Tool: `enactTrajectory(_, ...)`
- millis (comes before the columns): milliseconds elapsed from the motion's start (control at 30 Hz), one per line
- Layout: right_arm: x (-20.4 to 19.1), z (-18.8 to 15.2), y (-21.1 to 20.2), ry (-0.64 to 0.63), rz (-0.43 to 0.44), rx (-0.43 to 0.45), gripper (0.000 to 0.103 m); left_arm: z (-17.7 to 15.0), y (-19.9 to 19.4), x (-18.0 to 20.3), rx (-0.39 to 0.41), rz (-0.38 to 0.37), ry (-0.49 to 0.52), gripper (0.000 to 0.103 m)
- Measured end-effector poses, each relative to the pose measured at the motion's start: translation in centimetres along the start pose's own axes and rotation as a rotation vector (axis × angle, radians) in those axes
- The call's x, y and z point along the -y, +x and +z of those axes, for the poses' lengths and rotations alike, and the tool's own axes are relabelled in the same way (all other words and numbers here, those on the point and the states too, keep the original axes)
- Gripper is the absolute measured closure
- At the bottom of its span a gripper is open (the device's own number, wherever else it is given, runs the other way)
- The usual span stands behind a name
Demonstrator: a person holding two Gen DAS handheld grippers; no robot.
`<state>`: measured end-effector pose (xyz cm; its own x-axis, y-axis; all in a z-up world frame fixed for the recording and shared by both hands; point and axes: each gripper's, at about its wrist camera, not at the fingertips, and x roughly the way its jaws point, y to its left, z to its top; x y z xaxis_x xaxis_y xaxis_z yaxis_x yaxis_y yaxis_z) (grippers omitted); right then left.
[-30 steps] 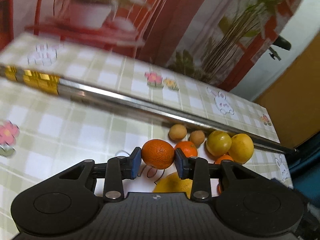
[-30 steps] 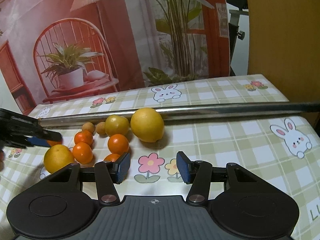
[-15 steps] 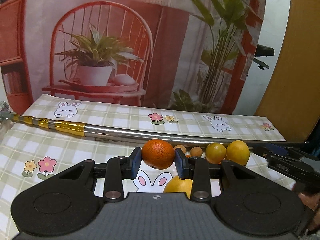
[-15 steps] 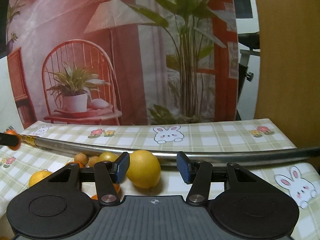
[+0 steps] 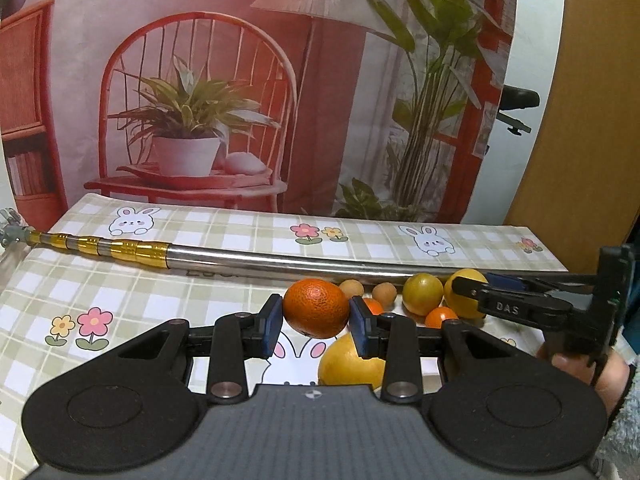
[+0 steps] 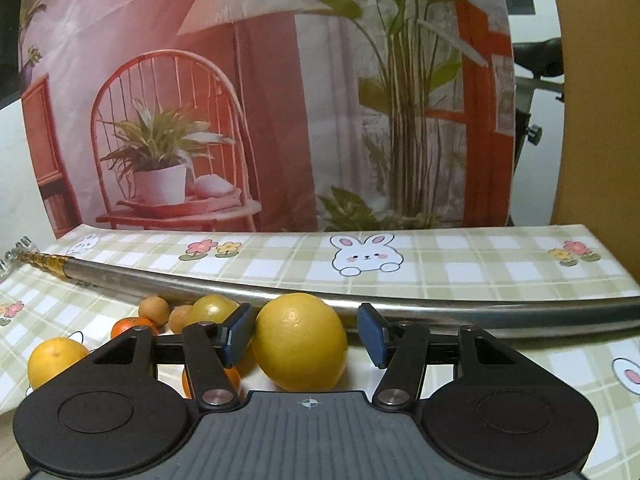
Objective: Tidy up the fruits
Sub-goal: 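Grasp the large yellow grapefruit with the right tool while the left holds the tangerine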
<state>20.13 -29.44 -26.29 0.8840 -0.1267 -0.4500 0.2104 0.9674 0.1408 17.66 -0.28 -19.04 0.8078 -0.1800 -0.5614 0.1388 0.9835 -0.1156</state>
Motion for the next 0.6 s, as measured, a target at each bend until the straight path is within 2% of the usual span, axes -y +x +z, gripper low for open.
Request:
enactTrajectory(233,0.2,-0.3,1.4,0.042,0.023,-0.051,0.050,-0.5,0.2,0.2,-0.014,-0.011,0.014,0.065)
enactTrajectory(467,0.9,-0.7,1.1,0.097,0.040,-0.048,0.051,-0.9,-0.3,0.5,-0.015,-0.026,0.039,0.065)
enactTrajectory(600,0.6,-0.7,0.4,0.103,-0.011,-0.051,0.052,-1.1,-0.9,0.6,-0.015,-0.042,0.049,0.065)
